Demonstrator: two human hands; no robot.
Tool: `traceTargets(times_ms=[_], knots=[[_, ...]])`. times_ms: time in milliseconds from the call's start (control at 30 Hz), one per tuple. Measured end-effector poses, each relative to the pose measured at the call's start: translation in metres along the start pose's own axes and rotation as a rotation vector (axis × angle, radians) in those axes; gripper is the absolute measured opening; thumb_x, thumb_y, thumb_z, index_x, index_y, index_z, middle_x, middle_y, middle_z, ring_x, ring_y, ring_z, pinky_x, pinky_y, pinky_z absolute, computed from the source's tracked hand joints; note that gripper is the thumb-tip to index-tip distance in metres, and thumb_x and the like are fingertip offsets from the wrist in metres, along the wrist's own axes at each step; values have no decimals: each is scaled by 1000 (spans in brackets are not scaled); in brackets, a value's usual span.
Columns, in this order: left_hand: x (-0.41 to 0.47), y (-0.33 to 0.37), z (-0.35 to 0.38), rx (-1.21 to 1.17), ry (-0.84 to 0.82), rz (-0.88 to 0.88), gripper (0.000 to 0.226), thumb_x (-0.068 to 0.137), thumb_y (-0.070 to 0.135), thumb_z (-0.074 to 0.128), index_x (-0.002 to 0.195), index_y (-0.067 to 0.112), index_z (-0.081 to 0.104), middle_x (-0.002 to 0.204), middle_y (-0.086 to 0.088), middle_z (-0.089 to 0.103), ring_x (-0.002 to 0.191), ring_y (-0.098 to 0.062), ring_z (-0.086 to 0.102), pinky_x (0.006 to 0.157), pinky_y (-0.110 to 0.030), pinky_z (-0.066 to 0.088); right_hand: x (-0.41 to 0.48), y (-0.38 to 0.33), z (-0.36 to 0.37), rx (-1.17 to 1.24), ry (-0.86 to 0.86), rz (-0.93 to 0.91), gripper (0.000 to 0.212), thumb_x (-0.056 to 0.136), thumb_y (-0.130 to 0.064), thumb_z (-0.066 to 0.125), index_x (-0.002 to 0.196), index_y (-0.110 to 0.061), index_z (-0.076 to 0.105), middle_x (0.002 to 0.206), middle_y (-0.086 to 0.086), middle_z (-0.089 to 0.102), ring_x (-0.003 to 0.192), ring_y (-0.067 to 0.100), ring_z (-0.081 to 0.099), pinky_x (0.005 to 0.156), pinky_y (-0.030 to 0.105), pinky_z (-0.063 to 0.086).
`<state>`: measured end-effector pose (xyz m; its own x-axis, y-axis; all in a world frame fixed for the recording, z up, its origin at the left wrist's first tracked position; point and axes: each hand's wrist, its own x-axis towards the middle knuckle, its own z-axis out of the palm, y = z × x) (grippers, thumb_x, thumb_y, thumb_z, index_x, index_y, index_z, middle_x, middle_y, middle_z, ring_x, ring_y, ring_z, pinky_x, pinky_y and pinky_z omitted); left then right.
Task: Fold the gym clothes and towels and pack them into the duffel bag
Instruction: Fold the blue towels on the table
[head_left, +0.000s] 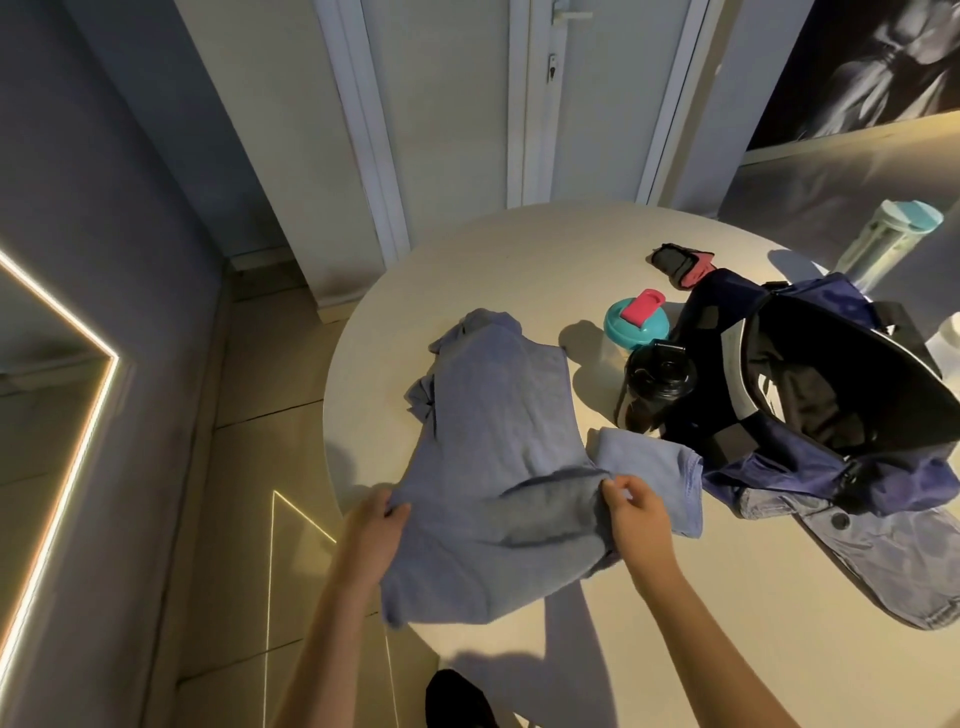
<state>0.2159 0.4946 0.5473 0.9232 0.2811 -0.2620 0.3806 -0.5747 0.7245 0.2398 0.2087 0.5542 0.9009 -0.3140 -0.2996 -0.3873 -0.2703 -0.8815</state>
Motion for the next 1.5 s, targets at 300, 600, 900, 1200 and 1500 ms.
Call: traceTargets(times_ms=[300, 600, 900, 1200, 1500], knots=[[-51, -32, 42, -329, 15, -267, 24, 85, 6, 66, 98, 17, 48, 86, -2, 58, 86, -21, 57, 69, -26, 42, -30, 63, 14, -368, -271, 98, 26, 78, -7, 64, 99, -6, 49, 92, 10, 57, 90, 35, 57, 67, 34, 42], [-95, -62, 71, 402, 145, -11, 26, 67, 29, 77, 84, 17, 61, 87, 4, 55, 77, -17, 54, 67, -30, 39, -60, 98, 4, -462, -111, 152, 15, 89, -25, 56, 87, -10, 56, 84, 8, 61, 78, 29, 55, 59, 31, 39], [-78, -59, 43, -402, -289, -409, 19, 95, 3, 51, 80, 9, 60, 78, -13, 63, 72, -22, 54, 63, -29, 41, -67, 65, -12, -109, 28, 166, 21, 93, -23, 54, 84, -5, 61, 78, 14, 63, 73, 29, 57, 63, 35, 41], [-68, -45, 38, -330, -29, -255, 40, 88, -3, 54, 127, 8, 49, 107, -14, 56, 96, -29, 56, 72, -31, 46, -62, 69, -25, -240, 26, 104, 45, 87, -16, 61, 129, -7, 47, 121, 20, 55, 107, 38, 54, 80, 34, 41], [-94, -80, 60, 624, 1, 503, 35, 59, 19, 82, 90, 16, 67, 122, -8, 57, 113, -31, 48, 92, -45, 46, -138, 143, 7, -960, -54, -378, 32, 64, -38, 80, 88, -20, 71, 90, -2, 67, 77, 22, 66, 62, 31, 54]])
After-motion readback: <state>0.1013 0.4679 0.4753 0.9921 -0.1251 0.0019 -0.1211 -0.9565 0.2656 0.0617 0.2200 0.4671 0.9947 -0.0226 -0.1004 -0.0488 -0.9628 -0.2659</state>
